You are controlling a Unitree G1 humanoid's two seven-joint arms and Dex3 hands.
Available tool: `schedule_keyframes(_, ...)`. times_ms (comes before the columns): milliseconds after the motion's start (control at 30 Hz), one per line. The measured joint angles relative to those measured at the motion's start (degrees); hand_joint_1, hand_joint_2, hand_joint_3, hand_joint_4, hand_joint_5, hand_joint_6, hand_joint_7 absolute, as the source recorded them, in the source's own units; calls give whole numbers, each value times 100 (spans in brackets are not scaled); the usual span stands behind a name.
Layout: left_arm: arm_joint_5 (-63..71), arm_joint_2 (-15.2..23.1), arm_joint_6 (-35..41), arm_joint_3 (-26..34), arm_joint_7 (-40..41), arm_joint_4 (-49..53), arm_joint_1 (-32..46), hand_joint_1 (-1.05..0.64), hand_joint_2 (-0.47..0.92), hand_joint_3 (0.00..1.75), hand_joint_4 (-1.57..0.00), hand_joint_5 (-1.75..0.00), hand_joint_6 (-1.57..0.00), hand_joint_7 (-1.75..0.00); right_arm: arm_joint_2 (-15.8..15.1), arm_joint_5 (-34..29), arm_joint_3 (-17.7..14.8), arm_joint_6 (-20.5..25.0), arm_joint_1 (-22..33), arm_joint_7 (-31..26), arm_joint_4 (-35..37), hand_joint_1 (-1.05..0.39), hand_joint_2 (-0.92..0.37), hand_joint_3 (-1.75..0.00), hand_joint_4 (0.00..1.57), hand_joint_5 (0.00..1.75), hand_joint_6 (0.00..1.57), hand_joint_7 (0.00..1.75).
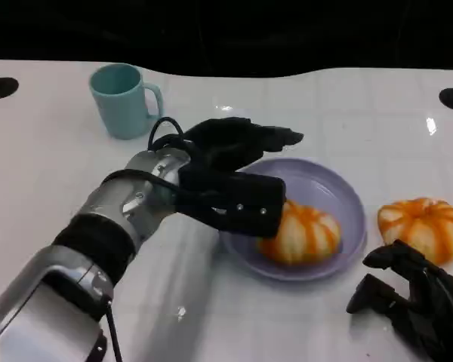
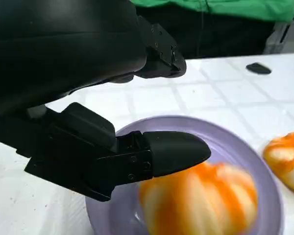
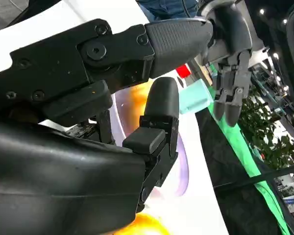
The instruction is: Grasp the bread from the table and place it into the plate.
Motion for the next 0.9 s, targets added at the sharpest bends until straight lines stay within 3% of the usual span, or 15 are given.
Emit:
schedule_keyframes(167,-443,161,-256,354,-79,-372,413,-85,92,66,-21,-32,-35,-6,0,1,5,-27,2,4,10,-50,-92,-20,67,148,62,115)
schedule_keyframes(333,-1539,198,-447,988,-662,-900,1038,-83,92,60,-27,-37,-40,-7,0,23,0,-30,4,24,22,-51,-92,-23,67,148,62,114)
schedule_keyframes(567,-3570,-10,-386,1958,-1710,-1802,2097,-73,92,56,-45,-51,-52,-10,0,22,-3,-226,-36,183,190,-49,-92,-23,66,147,60,114)
schedule_keyframes(800,-5410,-301,751,2688,-2532,-2882,3034,-65,92,43,-67,-66,-70,-14,12,38,-23,-300,-63,247,282,-50,-92,-22,67,146,60,111)
schedule_keyframes(900,-5965,-446,1369,2916,-2561,-3348,3427,-60,92,33,-69,-86,-80,-14,13,37,-22,-295,-66,253,283,-51,-92,-22,67,146,61,110)
